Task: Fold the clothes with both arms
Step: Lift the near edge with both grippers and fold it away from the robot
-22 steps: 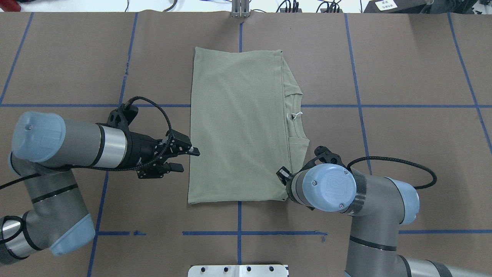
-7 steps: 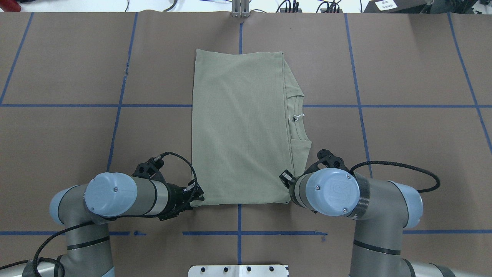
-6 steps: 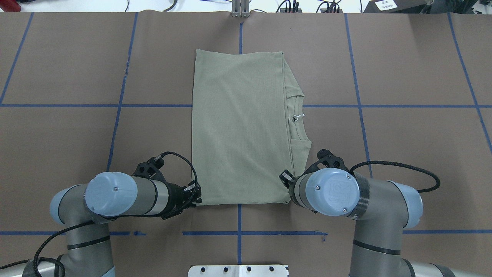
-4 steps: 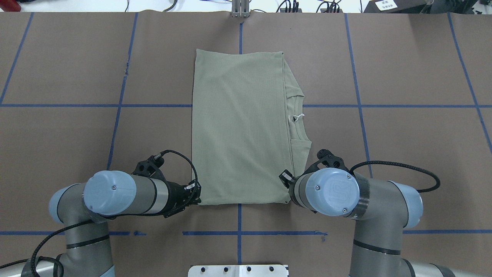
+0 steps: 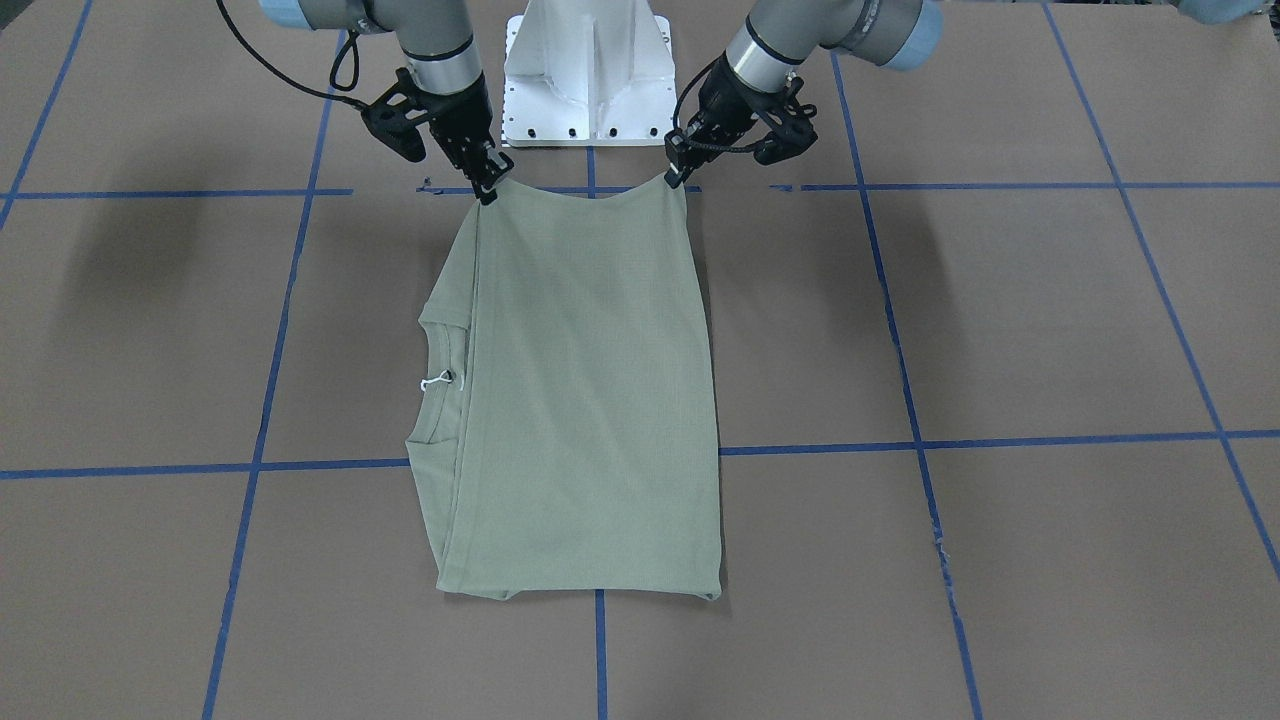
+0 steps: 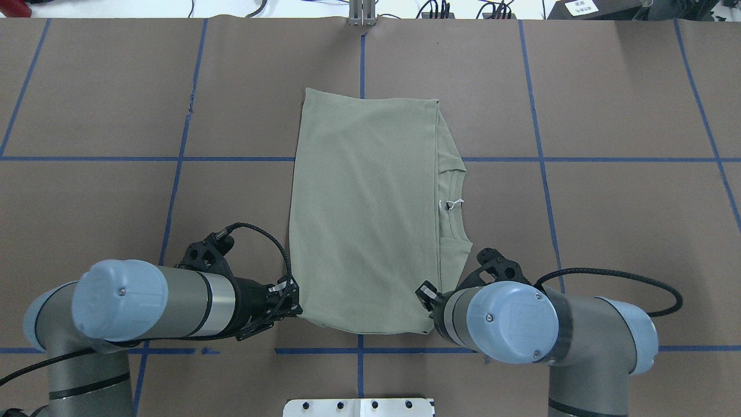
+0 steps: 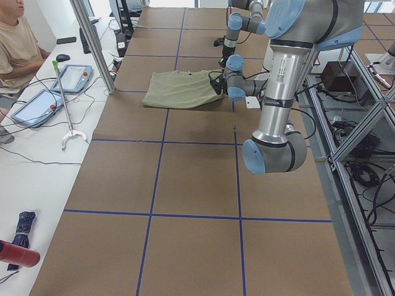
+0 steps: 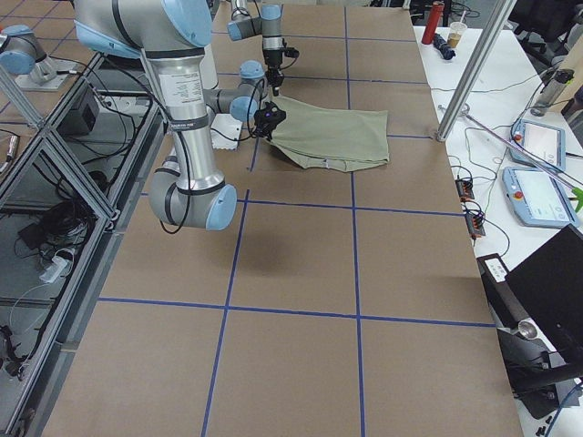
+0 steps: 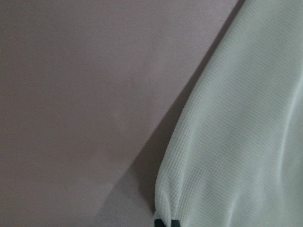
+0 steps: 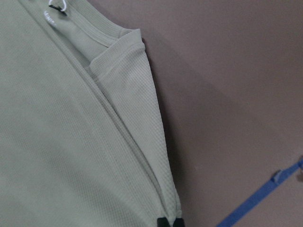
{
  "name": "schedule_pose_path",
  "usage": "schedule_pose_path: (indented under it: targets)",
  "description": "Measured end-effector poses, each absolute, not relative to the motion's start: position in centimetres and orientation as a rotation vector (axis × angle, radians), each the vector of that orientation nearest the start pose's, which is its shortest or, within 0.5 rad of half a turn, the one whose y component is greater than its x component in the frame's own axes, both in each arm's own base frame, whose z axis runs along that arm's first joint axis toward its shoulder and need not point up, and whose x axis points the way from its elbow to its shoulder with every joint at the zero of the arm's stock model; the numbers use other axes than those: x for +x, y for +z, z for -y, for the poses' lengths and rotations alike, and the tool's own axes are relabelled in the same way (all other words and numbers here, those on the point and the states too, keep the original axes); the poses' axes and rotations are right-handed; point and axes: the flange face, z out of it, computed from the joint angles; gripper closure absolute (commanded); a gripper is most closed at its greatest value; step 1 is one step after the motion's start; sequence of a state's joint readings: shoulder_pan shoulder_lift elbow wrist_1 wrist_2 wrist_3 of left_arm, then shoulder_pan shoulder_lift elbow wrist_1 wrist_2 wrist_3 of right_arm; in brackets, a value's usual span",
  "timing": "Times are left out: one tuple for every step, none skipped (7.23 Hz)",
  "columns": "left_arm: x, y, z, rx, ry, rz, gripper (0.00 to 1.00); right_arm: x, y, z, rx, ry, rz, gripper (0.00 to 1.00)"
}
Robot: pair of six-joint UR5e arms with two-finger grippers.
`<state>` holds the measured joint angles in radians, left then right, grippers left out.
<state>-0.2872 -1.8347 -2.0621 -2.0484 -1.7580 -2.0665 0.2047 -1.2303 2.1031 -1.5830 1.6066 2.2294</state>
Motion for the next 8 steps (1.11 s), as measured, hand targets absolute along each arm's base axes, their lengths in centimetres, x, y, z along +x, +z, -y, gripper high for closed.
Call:
schedule_pose_path:
  targets:
    - [45.1, 23.0, 24.4, -0.313, -0.553, -1.242, 1.00, -48.1, 23.6, 22.4, -0.251, 0.797, 0.857, 1.00]
    - [43.3, 21.3, 23.7, -0.322, -0.544, -1.265, 1.00, -45.9, 22.1, 22.7, -0.252, 0.819, 0.864, 1.00]
    - [41.9, 19.7, 24.8, -0.299, -0.552, -1.290, 1.00, -44.1, 21.0, 24.4, -0.239, 0.856, 0.876, 1.00]
    - [41.1, 18.2, 28.0, -0.234, -0.576, -1.316, 1.00, -42.6, 20.3, 27.2, -0.208, 0.888, 0.893, 1.00]
    - [41.2, 17.3, 31.8, -0.160, -0.596, -1.318, 1.00, -41.6, 19.9, 30.7, -0.167, 0.899, 0.901, 1.00]
    - [41.5, 17.2, 35.9, -0.087, -0.615, -1.300, 1.00, -41.4, 19.8, 34.9, -0.127, 0.900, 0.892, 1.00]
    - [41.8, 17.6, 39.6, -0.026, -0.630, -1.274, 1.00, -42.2, 20.0, 39.0, -0.098, 0.905, 0.877, 1.00]
    - [42.2, 18.2, 42.8, 0.023, -0.636, -1.244, 1.00, -43.3, 20.6, 42.7, -0.082, 0.913, 0.877, 1.00]
